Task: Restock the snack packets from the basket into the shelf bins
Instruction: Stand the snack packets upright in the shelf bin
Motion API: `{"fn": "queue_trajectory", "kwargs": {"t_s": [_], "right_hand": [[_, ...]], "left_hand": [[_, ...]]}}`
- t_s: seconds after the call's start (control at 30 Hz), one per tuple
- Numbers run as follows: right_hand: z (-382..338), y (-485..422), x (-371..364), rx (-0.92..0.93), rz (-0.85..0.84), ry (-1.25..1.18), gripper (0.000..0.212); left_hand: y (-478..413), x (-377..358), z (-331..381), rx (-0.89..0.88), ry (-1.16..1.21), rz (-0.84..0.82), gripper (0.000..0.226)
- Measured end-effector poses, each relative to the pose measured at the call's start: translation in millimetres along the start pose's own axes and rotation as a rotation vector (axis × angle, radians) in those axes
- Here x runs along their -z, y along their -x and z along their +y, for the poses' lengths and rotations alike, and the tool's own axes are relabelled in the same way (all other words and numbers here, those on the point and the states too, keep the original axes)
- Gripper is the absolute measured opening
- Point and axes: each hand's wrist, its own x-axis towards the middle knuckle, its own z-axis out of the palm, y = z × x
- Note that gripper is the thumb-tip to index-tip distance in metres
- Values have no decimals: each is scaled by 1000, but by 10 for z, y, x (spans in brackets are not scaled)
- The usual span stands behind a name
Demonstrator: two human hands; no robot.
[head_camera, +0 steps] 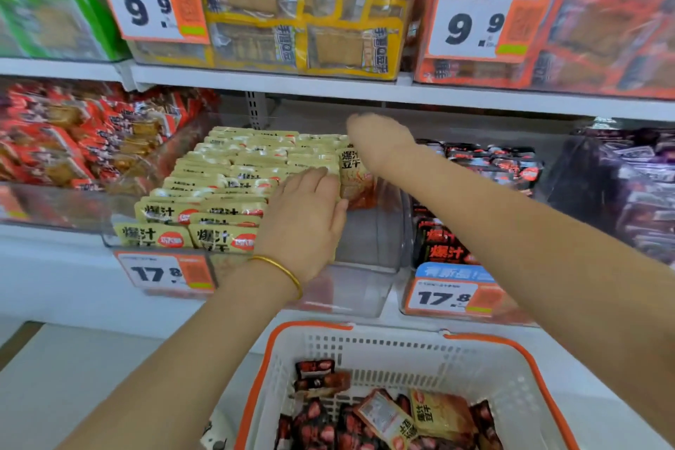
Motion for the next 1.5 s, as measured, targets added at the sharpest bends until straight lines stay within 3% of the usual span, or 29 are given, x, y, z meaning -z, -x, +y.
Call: {"fn": "queue_trajectory", "kwargs": {"t_s": [0.17, 0.27, 0.43, 0.6, 0.73, 0.83, 1.0, 1.13, 1.23, 1.37, 1.5], "right_hand": [[40, 1219, 180, 119, 354, -391, 19], [-32, 2071, -148, 133, 414, -650, 12], [-39, 2610, -1320, -37, 43, -719, 8], [193, 2650, -2660, -159, -409, -505, 18], [80, 2868, -3378, 99, -867, -68, 41], [-67, 2976, -3668, 195, -1021, 82, 54], [-54, 3006, -3804, 208, -1044, 47, 58], [53, 2815, -3589, 325, -845, 14, 49], [154, 2538, -3098, 313, -750, -321, 40], [301, 2368, -2184, 265, -762, -650, 32], [428, 2467, -1734, 195, -618, -819, 27]], "left_hand": [[690, -11, 434, -101, 166, 228, 37], [1211, -315, 581, -240, 128, 80, 34], [1536, -931, 391, -263, -61, -310, 38], [1462, -1190, 346, -275, -111, -417, 33], [1348, -1291, 430, -245, -48, -457, 24], [1304, -1343, 478, -191, -90, -535, 23], [1342, -1441, 405, -192, -146, -634, 28], [1384, -1473, 387, -177, -116, -707, 27], [1379, -1496, 365, -126, -18, -790, 28], [1387, -1455, 376, -29, 112, -885, 40], [1439, -1289, 489, 105, 318, -809, 20]]}}
